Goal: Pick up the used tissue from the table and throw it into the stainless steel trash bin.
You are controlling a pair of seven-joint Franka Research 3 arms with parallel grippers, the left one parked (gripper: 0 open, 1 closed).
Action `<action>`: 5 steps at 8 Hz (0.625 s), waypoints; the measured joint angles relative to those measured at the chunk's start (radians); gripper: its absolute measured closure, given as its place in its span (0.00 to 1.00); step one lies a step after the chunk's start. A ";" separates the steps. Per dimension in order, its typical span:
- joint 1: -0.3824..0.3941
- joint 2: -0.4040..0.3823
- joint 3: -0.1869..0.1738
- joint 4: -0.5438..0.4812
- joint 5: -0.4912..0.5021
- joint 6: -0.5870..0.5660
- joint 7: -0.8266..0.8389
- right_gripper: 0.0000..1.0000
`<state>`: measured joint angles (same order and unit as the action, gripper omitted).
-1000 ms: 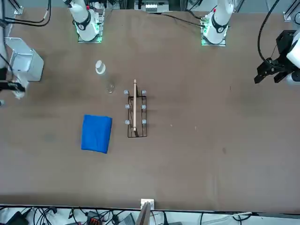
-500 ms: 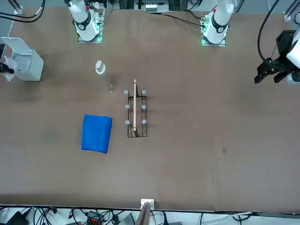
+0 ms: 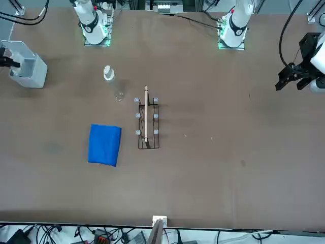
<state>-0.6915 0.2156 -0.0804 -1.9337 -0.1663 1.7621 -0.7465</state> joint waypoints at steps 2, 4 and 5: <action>-0.025 0.000 0.001 -0.001 0.000 -0.002 -0.069 0.36; -0.028 -0.003 0.007 0.005 0.001 -0.021 -0.088 0.01; -0.026 -0.006 0.017 0.022 0.003 -0.038 -0.089 0.00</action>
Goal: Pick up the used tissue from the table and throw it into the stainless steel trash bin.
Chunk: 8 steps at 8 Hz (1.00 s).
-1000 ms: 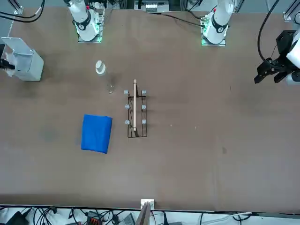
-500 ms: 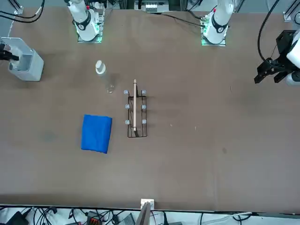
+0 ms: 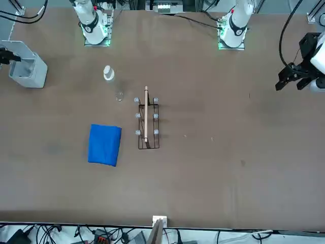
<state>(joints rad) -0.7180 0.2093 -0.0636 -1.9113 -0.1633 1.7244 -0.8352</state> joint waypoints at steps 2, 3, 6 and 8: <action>0.021 -0.020 0.029 0.065 0.039 -0.053 -0.015 0.00; 0.057 -0.035 0.055 0.111 0.060 -0.085 -0.015 0.00; 0.252 -0.066 0.108 0.282 0.094 -0.123 0.072 0.00; 0.411 -0.068 0.113 0.371 0.097 -0.126 0.273 0.00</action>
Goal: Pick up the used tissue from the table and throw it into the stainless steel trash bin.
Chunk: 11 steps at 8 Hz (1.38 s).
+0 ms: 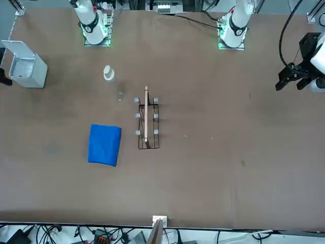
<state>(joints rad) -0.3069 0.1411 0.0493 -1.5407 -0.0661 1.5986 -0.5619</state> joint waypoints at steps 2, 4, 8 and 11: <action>0.149 0.005 0.002 0.034 0.001 0.030 0.214 0.00; 0.240 0.011 0.002 0.050 0.035 0.049 0.373 0.00; 0.285 -0.006 0.000 0.044 0.141 0.028 0.466 0.00; 0.320 -0.133 -0.019 -0.075 0.100 0.029 0.491 0.00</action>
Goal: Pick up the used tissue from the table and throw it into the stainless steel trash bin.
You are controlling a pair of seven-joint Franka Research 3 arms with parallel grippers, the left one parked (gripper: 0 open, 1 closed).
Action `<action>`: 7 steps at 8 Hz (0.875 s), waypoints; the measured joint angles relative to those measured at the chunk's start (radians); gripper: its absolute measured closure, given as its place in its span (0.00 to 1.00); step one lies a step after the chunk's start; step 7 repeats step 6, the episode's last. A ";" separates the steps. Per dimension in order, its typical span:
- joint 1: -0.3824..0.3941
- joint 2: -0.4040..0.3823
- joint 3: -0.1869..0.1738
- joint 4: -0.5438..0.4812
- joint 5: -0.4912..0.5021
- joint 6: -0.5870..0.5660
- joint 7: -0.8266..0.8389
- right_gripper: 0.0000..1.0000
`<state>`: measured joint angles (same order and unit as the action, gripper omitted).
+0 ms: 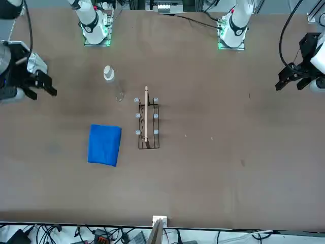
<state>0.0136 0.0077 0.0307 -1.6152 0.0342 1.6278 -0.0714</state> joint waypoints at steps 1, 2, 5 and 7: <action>0.032 -0.066 -0.037 -0.061 -0.013 0.000 0.021 0.00; 0.074 -0.127 -0.087 -0.111 -0.028 -0.001 0.032 0.00; 0.105 -0.193 -0.129 -0.153 -0.064 -0.003 0.033 0.00; 0.112 -0.188 -0.129 -0.153 -0.088 -0.001 0.040 0.00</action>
